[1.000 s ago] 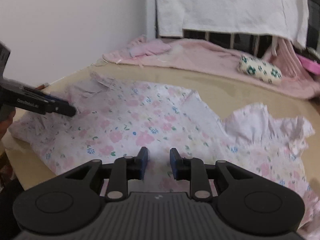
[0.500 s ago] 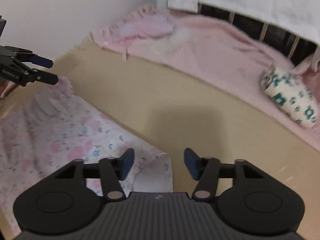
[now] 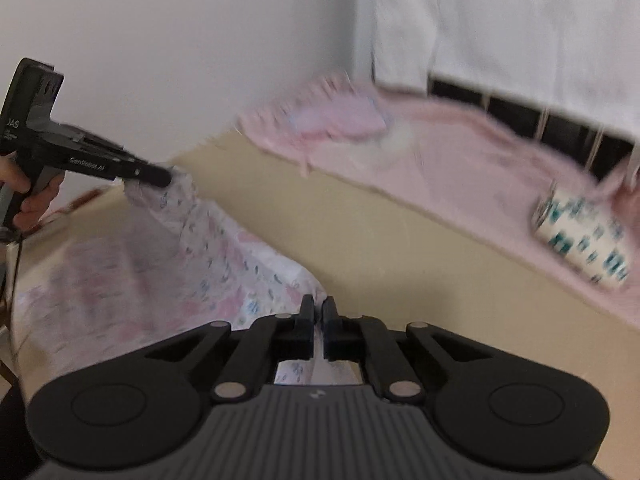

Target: Fold clothes

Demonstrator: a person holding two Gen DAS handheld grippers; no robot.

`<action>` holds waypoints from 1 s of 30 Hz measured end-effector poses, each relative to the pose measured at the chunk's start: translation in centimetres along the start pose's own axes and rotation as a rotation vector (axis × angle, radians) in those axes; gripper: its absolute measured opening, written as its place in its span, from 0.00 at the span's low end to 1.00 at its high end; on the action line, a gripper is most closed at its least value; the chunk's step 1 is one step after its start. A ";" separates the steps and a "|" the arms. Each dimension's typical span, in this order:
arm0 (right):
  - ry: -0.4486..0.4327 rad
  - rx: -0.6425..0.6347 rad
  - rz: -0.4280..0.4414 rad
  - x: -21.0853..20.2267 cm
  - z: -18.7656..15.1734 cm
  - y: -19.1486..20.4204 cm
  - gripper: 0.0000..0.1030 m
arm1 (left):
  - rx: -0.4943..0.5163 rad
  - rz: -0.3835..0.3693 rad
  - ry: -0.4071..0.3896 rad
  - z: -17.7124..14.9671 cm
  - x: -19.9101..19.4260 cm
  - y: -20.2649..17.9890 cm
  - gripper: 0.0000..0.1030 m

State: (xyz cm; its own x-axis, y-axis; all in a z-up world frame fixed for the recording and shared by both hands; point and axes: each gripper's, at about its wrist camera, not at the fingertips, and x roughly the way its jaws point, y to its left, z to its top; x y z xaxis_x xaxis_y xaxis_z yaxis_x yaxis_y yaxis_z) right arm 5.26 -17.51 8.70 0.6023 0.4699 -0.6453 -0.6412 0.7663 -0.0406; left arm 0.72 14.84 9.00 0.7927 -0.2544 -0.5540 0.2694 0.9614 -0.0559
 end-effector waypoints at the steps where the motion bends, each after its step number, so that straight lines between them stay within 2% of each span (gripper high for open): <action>1: -0.020 -0.024 -0.013 -1.6 -0.6 1.0 0.03 | 0.031 0.008 -0.034 -0.9 -2.0 -1.2 0.04; 4: -0.045 -0.069 -0.031 -5.9 -4.0 4.1 0.03 | 0.094 0.052 -0.053 -5.7 -5.7 -4.4 0.04; 6: 0.014 -0.102 -0.007 -6.9 -7.3 6.3 0.03 | 0.103 0.052 -0.003 -9.6 -6.4 -5.4 0.08; 8: 0.087 -0.126 0.008 -7.1 -10.1 7.8 0.05 | 0.076 0.041 0.051 -12.4 -7.2 -5.6 0.14; 9: 0.120 -0.132 0.007 -7.1 -11.2 8.4 0.06 | 0.062 0.035 0.077 -13.9 -7.6 -5.6 0.14; 10: 0.125 -0.130 0.001 -7.4 -11.8 8.7 0.08 | 0.047 0.010 0.071 -14.5 -8.5 -5.6 0.16; 11: 0.114 -0.117 0.004 -8.2 -12.2 8.8 0.10 | 0.027 -0.030 0.041 -14.5 -9.8 -5.5 0.21; 12: 0.087 -0.098 0.019 -9.1 -12.4 8.8 0.18 | 0.009 -0.058 0.007 -14.2 -10.8 -5.3 0.26; 14: -0.001 -0.070 0.044 -10.4 -12.0 8.9 0.37 | -0.008 -0.093 -0.072 -12.8 -11.8 -5.6 0.58; 15: -0.044 -0.070 0.051 -10.4 -11.5 9.1 0.38 | 0.012 -0.096 -0.085 -12.2 -11.4 -6.4 0.61; 16: -0.073 -0.075 0.062 -9.8 -11.0 9.4 0.38 | 0.035 -0.097 -0.094 -11.6 -11.0 -7.3 0.59; 18: -0.076 -0.076 0.082 -7.7 -10.5 10.2 0.37 | 0.161 -0.141 -0.041 -10.9 -9.3 -10.1 0.59; 20: -0.025 -0.084 0.072 -5.2 -10.6 11.0 0.34 | 0.398 -0.167 -0.020 -11.5 -7.9 -12.6 0.61; 21: -0.009 -0.085 0.059 -4.3 -10.9 11.1 0.33 | 0.480 -0.143 -0.003 -12.0 -7.2 -13.3 0.61; 22: 0.003 -0.072 0.044 -3.7 -11.3 11.2 0.30 | 0.515 -0.126 0.037 -12.1 -6.4 -13.2 0.57; 23: 0.010 -0.051 0.038 -3.4 -11.7 11.1 0.28 | 0.544 -0.111 0.081 -12.3 -5.6 -13.0 0.34; 24: 0.011 -0.033 0.033 -3.3 -12.0 11.1 0.24 | 0.573 -0.095 0.125 -12.4 -4.8 -12.8 0.16; 25: 0.013 -0.007 0.027 -3.3 -12.3 11.0 0.21 | 0.569 -0.100 0.157 -12.1 -4.2 -12.1 0.05; 27: -0.003 0.055 0.030 -3.4 -12.8 10.5 0.19 | 0.579 -0.120 0.147 -11.9 -4.7 -10.9 0.06; 30: -0.019 0.074 0.007 -3.5 -13.2 10.6 0.17 | 0.723 -0.037 0.138 -13.1 -5.9 -10.8 0.10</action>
State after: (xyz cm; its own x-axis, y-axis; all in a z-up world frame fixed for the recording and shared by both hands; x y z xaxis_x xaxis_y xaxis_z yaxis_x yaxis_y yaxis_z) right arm -9.91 -16.80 0.49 0.6075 0.4832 -0.6305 -0.6088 0.7931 0.0212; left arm -14.10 7.30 1.97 0.7132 -0.2238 -0.6642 0.6253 0.6312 0.4588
